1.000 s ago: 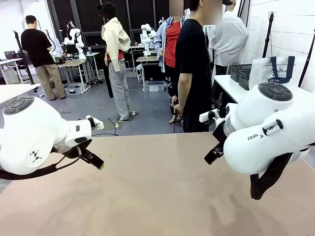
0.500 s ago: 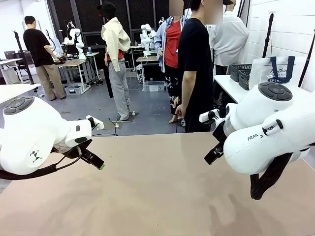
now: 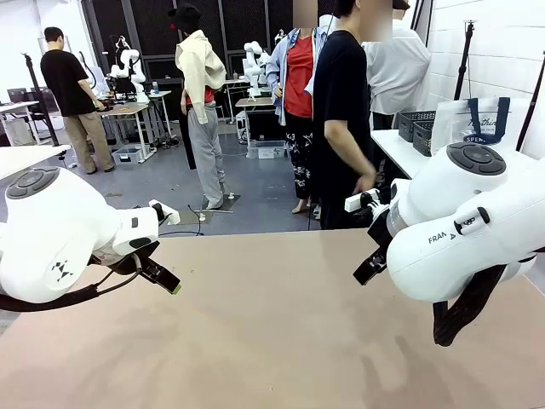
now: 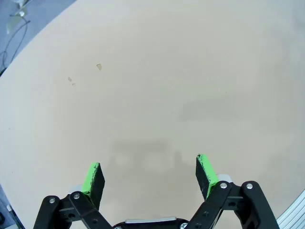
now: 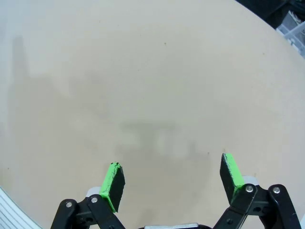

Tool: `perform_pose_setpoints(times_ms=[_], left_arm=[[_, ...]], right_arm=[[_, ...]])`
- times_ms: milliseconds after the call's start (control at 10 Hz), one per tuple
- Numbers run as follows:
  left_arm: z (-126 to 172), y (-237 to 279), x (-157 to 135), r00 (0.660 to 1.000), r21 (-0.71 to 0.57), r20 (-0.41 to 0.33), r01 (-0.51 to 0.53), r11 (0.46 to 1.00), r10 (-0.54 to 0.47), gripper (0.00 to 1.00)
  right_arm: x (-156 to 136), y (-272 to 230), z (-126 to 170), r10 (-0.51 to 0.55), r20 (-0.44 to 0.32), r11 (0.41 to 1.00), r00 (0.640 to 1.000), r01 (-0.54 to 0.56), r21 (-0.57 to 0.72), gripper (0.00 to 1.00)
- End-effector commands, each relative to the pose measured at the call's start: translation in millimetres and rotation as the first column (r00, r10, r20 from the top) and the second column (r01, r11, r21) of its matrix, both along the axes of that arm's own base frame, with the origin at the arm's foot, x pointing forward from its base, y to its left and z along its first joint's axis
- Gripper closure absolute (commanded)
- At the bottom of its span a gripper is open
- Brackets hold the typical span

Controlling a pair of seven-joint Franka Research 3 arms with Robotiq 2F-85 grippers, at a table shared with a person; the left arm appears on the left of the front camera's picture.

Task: Transfer purchased items from the store into the shopping bag.
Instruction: Open the Reusable shopping bag in the center of the table.

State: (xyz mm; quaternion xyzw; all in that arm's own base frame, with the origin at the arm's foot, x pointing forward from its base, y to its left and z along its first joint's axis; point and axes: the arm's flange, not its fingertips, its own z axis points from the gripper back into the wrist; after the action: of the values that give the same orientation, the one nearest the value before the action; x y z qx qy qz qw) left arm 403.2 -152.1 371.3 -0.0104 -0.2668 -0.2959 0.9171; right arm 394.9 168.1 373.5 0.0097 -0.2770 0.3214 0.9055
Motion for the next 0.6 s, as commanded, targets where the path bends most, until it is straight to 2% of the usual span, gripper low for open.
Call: perform_pose_setpoints(times_ms=[0, 500], left_arm=[[0.0, 1.0, 0.3, 1.000, -0.001, 0.000, -0.002, 1.000, 0.002, 0.00], [0.0, 1.0, 0.3, 1.000, -0.001, 0.000, -0.002, 1.000, 0.002, 0.00]], right_arm=[[0.0, -0.1, 0.0, 0.000, 0.000, 1.000, 1.000, 0.000, 0.001, 0.00], [0.0, -0.1, 0.0, 0.000, 0.000, 1.000, 1.000, 0.000, 0.001, 0.00]])
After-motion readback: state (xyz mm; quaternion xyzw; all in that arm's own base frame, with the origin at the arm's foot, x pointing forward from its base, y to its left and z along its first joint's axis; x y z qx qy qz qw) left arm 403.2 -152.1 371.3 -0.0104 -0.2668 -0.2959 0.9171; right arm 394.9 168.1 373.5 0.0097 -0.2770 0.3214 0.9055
